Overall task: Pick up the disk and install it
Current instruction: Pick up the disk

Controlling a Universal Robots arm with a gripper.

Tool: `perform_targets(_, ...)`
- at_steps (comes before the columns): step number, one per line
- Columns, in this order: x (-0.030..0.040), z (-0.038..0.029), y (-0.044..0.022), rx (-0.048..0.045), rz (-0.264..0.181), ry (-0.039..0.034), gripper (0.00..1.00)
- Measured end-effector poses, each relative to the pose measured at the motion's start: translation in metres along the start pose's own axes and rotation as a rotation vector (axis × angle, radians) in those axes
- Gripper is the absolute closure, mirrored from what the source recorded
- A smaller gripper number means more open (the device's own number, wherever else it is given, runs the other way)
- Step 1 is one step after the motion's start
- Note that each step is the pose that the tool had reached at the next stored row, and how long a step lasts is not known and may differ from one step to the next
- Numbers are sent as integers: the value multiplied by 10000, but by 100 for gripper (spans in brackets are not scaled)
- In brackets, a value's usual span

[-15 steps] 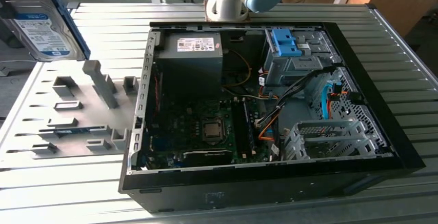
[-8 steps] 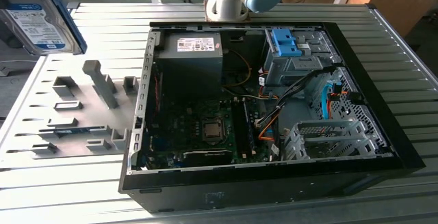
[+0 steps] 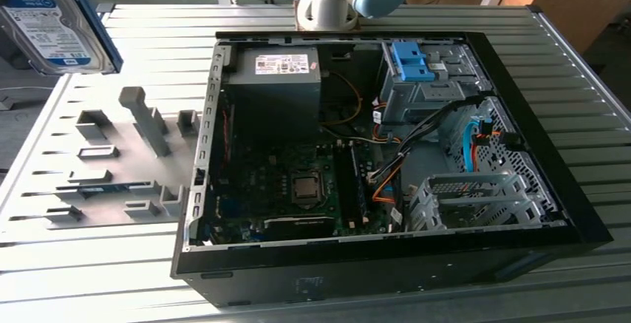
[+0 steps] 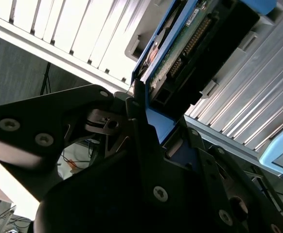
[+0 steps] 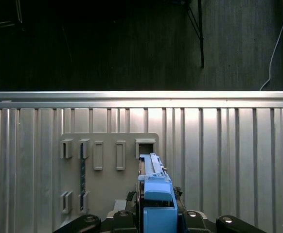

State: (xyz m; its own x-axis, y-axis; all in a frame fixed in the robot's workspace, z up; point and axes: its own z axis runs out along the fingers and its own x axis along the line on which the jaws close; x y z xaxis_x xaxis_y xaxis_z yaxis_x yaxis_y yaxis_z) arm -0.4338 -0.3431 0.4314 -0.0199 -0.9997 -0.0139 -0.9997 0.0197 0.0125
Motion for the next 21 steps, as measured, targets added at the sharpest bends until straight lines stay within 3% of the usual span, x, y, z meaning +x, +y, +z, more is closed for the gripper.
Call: perform_targets(21, -5, -211, 3, 0, 1, 0, 64)
